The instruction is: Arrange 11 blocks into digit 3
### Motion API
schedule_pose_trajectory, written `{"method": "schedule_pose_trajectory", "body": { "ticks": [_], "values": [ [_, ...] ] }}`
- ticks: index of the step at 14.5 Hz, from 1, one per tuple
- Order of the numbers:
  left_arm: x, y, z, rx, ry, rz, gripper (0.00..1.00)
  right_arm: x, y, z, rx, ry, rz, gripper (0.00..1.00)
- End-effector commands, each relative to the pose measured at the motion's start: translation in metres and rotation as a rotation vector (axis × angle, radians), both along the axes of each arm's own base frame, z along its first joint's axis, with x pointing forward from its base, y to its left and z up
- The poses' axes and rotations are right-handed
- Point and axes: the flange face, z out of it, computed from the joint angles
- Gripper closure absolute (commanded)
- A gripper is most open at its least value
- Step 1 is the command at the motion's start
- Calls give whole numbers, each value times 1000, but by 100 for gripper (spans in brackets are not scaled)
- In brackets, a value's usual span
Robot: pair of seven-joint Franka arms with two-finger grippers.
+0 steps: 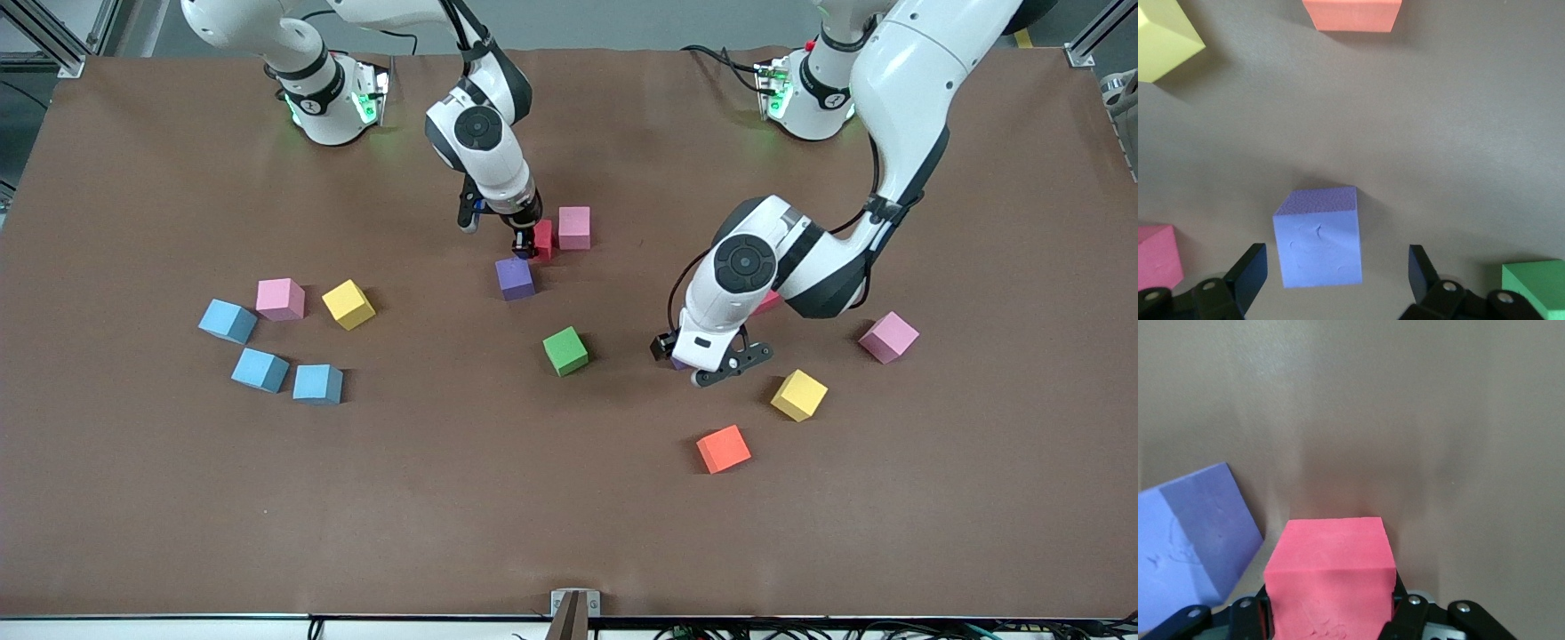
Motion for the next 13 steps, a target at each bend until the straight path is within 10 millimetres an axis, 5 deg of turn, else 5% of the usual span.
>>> {"method": "schedule_pose_trajectory", "body": {
  "ticks": [1, 13],
  "values": [
    [6, 1, -13, -5, 2, -2, 6, -13, 12, -6, 18, 11, -15, 63],
    [3, 14, -45, 31, 44, -1, 1, -22, 15, -8, 19, 33, -107, 60]
  ]
}}
